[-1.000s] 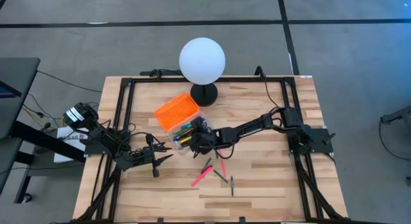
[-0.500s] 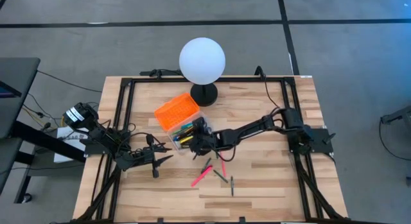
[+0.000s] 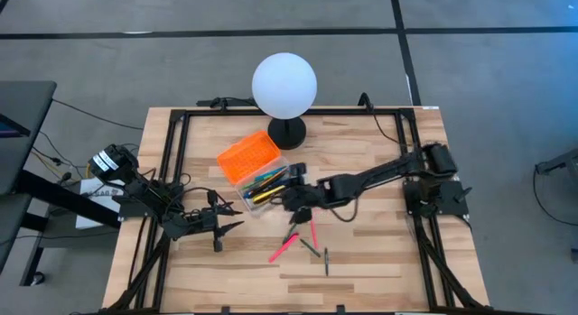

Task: Pick & place school supplies into a supply box
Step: Put the gray crayon into the orange supply box

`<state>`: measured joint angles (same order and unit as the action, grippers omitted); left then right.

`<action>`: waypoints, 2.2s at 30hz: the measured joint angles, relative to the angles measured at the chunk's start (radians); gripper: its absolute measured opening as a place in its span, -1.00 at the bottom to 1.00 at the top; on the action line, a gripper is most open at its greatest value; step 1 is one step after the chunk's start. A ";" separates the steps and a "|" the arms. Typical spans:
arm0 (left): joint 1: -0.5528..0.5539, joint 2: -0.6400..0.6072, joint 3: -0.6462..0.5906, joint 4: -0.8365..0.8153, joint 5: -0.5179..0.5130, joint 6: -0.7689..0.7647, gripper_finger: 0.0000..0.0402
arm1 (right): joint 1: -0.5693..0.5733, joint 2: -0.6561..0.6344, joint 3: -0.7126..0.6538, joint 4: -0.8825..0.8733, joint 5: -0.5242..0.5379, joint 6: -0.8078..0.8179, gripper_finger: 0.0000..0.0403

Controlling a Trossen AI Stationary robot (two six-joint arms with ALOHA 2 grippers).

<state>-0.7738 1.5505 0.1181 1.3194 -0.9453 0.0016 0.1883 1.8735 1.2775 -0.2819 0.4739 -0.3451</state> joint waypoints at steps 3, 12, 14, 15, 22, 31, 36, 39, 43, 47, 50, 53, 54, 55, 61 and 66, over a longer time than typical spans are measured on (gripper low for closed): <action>0.000 0.000 0.000 0.001 0.005 -0.006 -0.41 | 0.019 -0.089 -0.112 0.072 0.000 0.052 -0.45; 0.000 0.000 0.004 0.004 0.025 -0.006 -0.41 | 0.150 -0.396 -0.481 0.258 0.078 0.245 -0.45; 0.000 0.000 0.012 0.002 0.024 -0.006 -0.41 | 0.183 -0.462 -0.557 0.262 0.099 0.331 -0.45; 0.000 0.000 0.019 0.000 0.024 -0.006 -0.41 | 0.201 -0.493 -0.590 0.261 0.118 0.383 -0.45; 0.000 0.000 0.056 -0.004 0.047 0.036 -0.41 | 0.317 -0.654 -0.719 0.059 0.274 0.955 -0.45; 0.000 0.000 0.083 -0.009 0.092 0.054 -0.41 | 0.434 -0.613 -0.730 -0.208 0.234 1.472 -0.45; 0.000 0.000 0.084 -0.031 0.092 0.055 -0.41 | 0.475 -0.552 -0.729 -0.359 0.044 1.833 -0.45; 0.000 0.000 0.083 -0.031 0.091 0.055 -0.41 | 0.505 -0.507 -0.730 -0.452 -0.066 2.006 -0.45; 0.000 0.000 0.083 -0.035 0.091 0.055 -0.41 | 0.545 -0.461 -0.727 -0.491 -0.122 2.131 -0.45; 0.000 0.000 0.083 -0.041 0.089 0.055 -0.41 | 0.568 -0.445 -0.705 -0.521 -0.147 2.163 -0.45; 0.001 0.000 0.083 -0.050 0.085 0.053 -0.41 | 0.582 -0.445 -0.666 -0.580 -0.191 2.165 -0.45; 0.001 0.000 0.083 -0.051 0.076 0.050 -0.41 | 0.597 -0.445 -0.627 -0.675 -0.236 2.198 -0.45; 0.001 0.000 0.083 -0.051 0.076 0.050 -0.41 | 0.605 -0.445 -0.617 -0.706 -0.247 2.210 -0.45; 0.001 0.000 0.083 -0.051 0.076 0.050 -0.41 | 0.613 -0.445 -0.607 -0.727 -0.257 2.225 -0.45; 0.001 0.000 0.083 -0.054 0.076 0.049 -0.41 | 0.650 -0.446 -0.588 -0.795 -0.380 2.291 -0.45; 0.001 0.000 0.083 -0.054 0.076 0.048 -0.41 | 0.674 -0.446 -0.588 -0.823 -0.483 2.311 -0.45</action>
<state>-0.7731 1.5505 0.2012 1.2652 -0.8696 0.0498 0.8625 1.4277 0.6899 -1.1046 -0.0090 1.9664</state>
